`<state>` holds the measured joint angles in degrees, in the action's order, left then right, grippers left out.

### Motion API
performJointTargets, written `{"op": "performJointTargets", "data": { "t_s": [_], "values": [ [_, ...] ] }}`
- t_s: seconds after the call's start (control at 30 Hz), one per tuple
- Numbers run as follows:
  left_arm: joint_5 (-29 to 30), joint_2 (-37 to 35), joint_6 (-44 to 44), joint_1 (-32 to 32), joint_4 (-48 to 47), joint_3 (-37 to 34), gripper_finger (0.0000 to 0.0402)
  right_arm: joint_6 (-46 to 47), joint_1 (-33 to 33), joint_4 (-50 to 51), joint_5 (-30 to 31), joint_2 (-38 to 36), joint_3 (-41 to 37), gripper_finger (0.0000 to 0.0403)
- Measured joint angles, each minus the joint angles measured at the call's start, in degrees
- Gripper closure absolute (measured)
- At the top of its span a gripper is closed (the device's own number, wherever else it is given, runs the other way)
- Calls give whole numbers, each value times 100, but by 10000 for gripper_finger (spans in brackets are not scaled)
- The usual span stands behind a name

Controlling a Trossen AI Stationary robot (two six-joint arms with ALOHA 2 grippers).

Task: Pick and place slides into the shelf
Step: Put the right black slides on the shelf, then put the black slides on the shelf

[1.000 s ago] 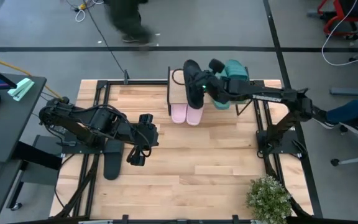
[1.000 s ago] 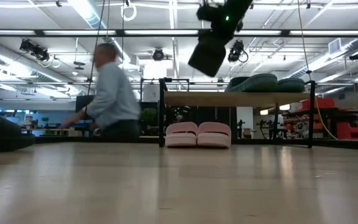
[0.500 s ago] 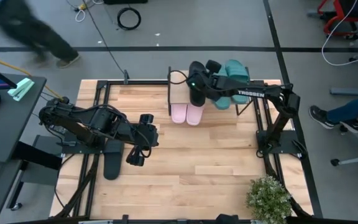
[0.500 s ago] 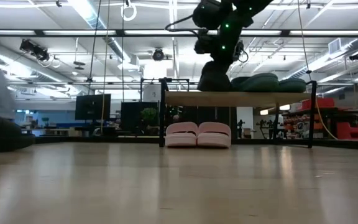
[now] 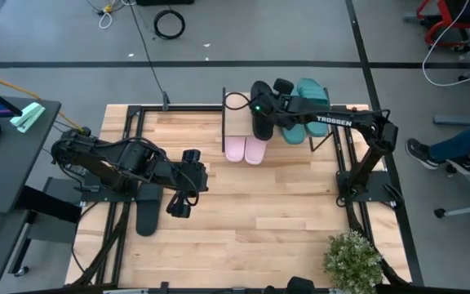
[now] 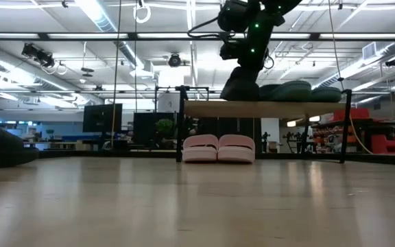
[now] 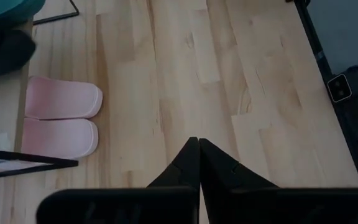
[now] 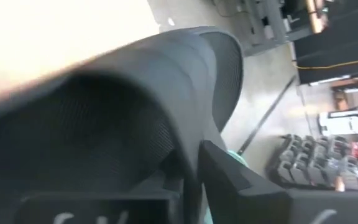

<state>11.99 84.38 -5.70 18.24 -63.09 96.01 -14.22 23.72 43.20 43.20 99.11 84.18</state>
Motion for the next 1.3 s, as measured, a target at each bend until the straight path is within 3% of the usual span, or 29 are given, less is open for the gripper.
{"op": "performJointTargets", "data": {
  "t_s": [0.33,0.63,0.83,1.03,1.2,1.3],
  "values": [
    [2,0,-12,0,3,0,381,-219,-49,8,-77,41,-48,284],
    [1,0,-15,-1,1,0,395,-48,-209,-59,-55,34,-39,262],
    [1,0,-161,-1,1,0,379,428,-498,242,-45,-115,-35,262],
    [0,0,-312,0,0,4,392,1230,-939,787,-77,-510,-35,263],
    [0,0,-601,0,-182,4,395,2266,-1399,1029,-617,-1081,-32,263],
    [0,0,-746,0,-665,6,384,3077,-1730,1123,-1265,-1480,-28,263]
  ]
}}
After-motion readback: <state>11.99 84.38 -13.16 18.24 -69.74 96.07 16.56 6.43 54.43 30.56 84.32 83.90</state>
